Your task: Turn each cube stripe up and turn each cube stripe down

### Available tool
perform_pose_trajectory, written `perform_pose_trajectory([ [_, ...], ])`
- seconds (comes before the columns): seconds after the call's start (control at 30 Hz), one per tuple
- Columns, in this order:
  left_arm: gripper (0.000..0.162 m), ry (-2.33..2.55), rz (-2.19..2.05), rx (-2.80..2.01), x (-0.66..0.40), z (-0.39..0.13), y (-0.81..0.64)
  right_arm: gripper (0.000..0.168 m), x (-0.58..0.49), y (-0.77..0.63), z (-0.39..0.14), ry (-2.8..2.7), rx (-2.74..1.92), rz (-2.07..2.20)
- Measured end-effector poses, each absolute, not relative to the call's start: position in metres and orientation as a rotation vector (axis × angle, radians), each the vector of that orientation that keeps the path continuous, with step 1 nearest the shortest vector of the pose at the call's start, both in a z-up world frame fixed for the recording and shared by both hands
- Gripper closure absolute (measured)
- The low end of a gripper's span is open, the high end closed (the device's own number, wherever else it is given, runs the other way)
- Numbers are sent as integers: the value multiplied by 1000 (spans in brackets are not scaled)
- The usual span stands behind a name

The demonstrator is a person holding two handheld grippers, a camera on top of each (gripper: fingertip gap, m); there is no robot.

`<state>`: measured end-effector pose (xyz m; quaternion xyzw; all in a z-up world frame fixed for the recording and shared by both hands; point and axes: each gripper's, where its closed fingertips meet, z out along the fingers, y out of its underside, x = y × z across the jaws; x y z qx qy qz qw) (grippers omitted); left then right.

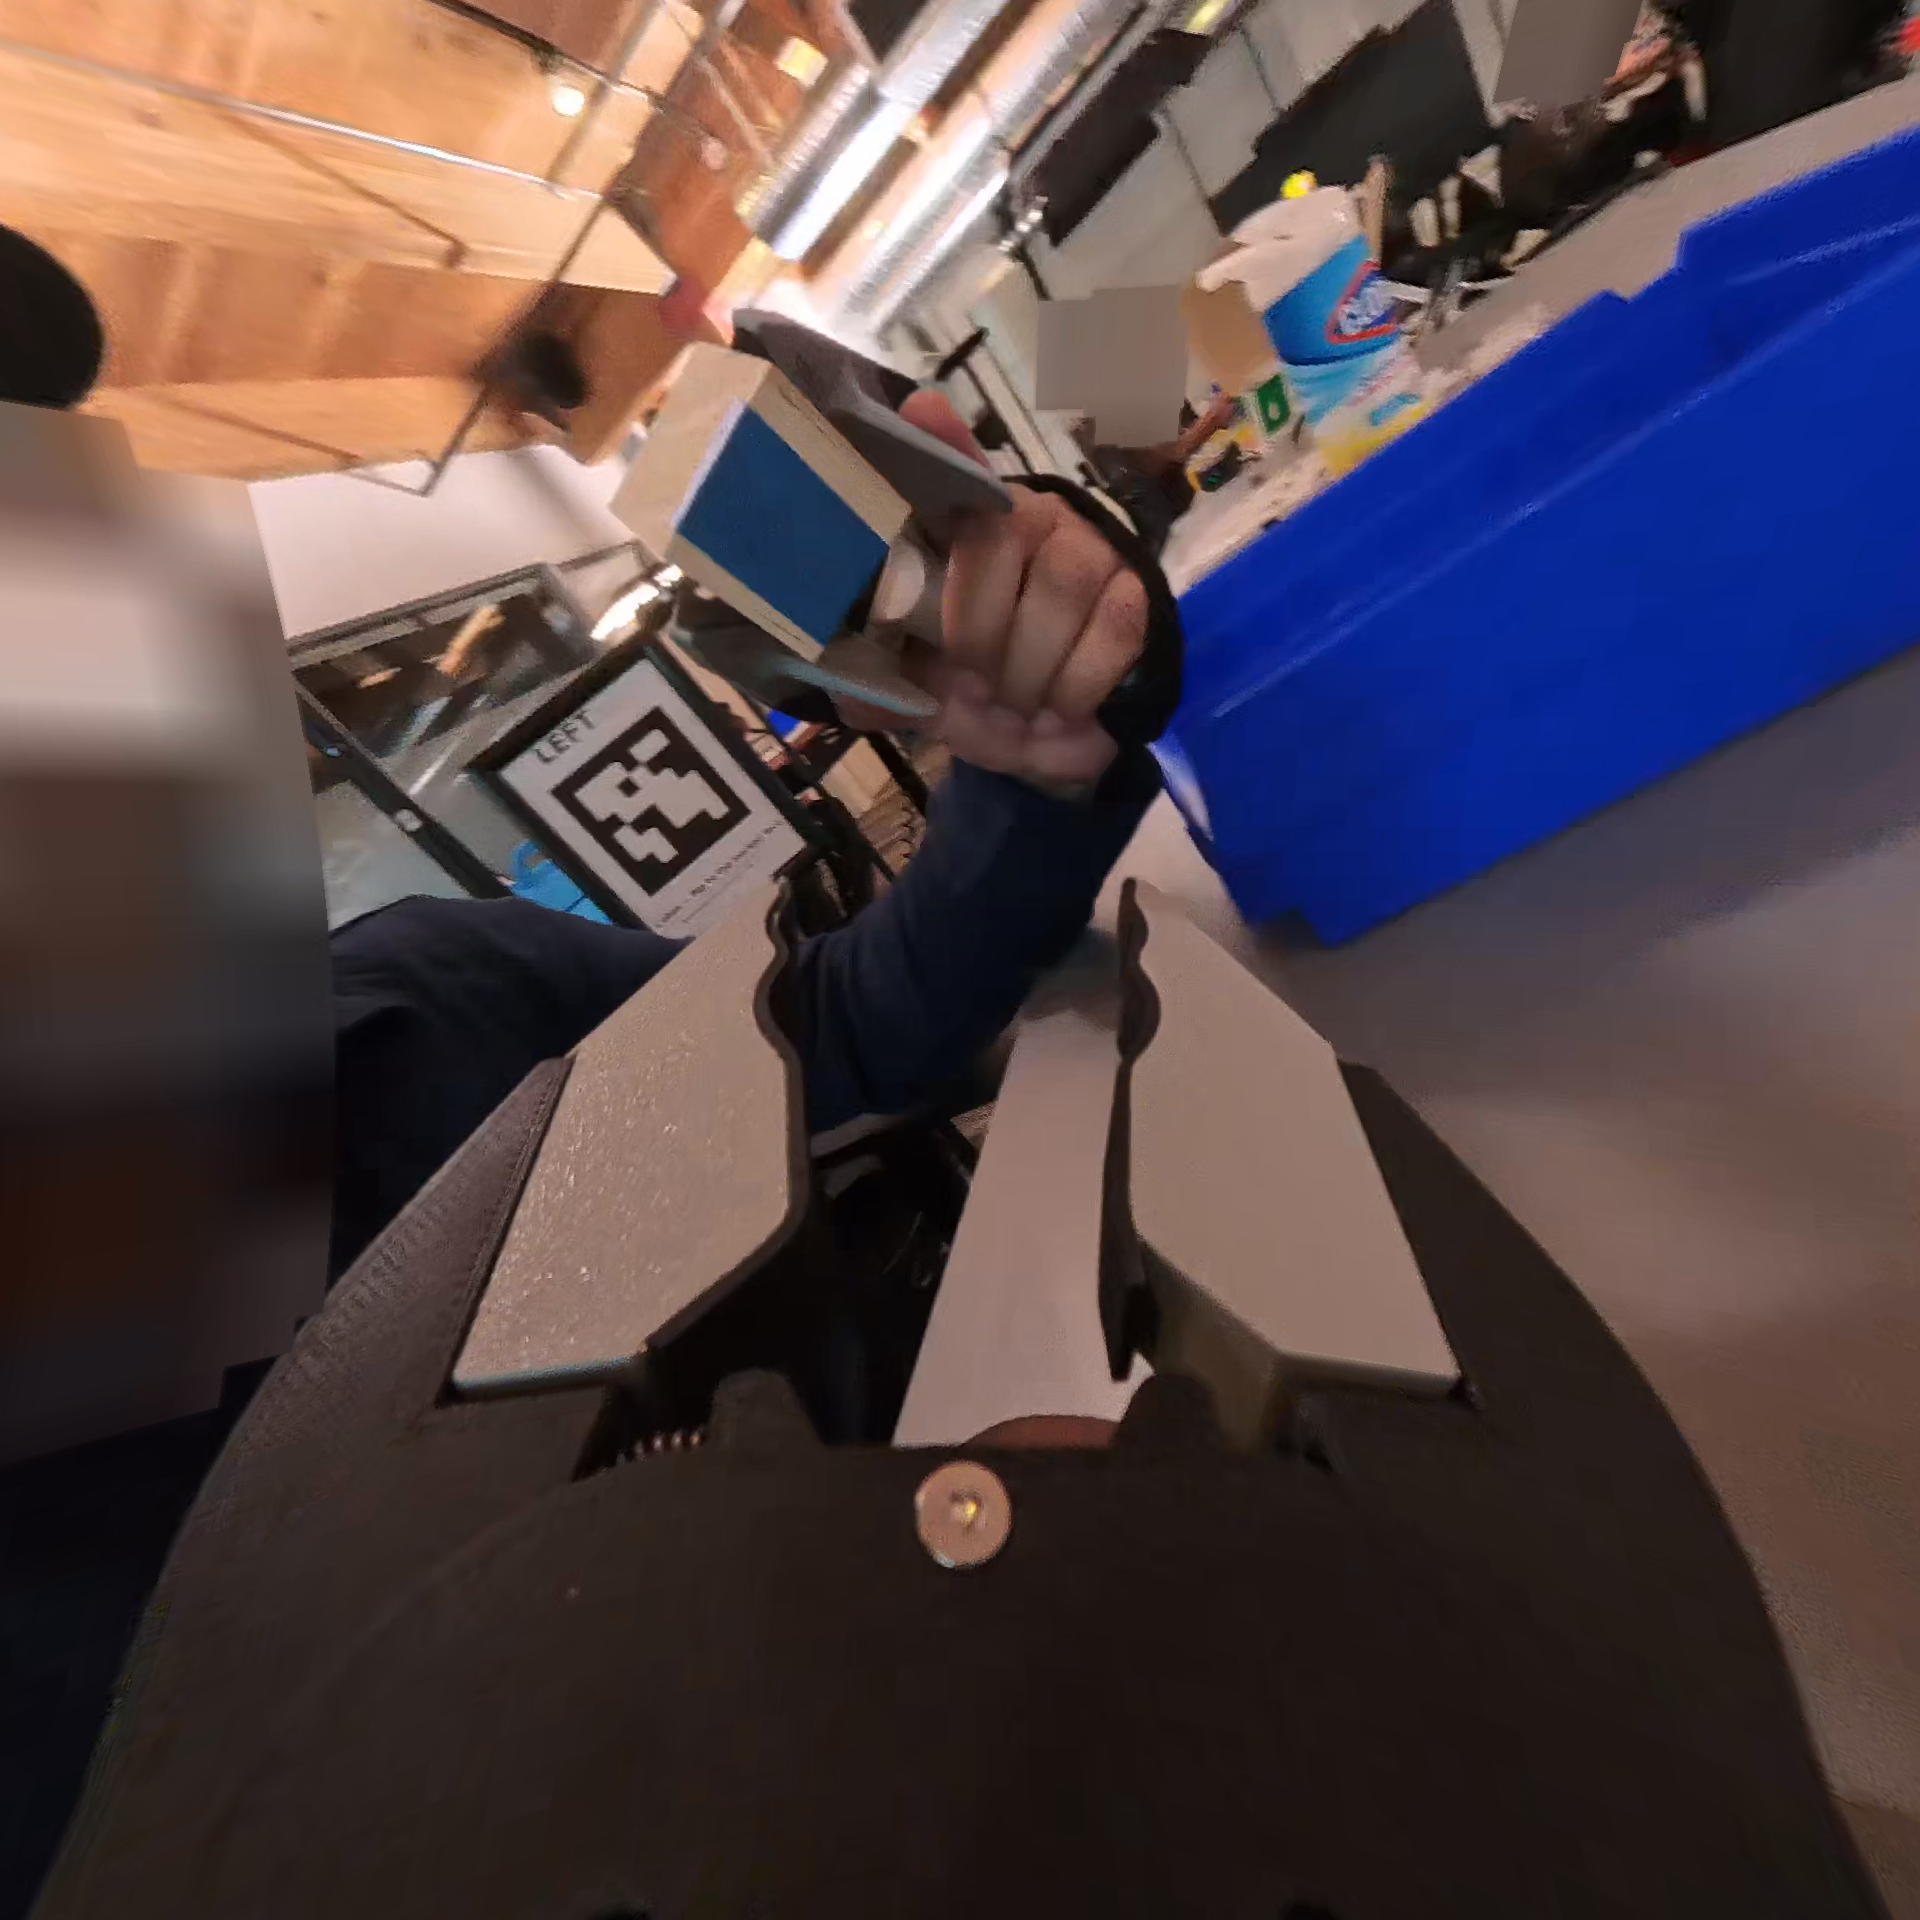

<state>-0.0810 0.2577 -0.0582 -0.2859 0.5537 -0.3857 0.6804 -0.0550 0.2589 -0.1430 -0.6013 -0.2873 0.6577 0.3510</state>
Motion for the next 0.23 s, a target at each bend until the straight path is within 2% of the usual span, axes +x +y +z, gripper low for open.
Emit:
perform_pose_trajectory([
  [0.23,113,1357,-809,-539,-60,-68,235,107,-56,235,-119,-792,-1394,1936],
])
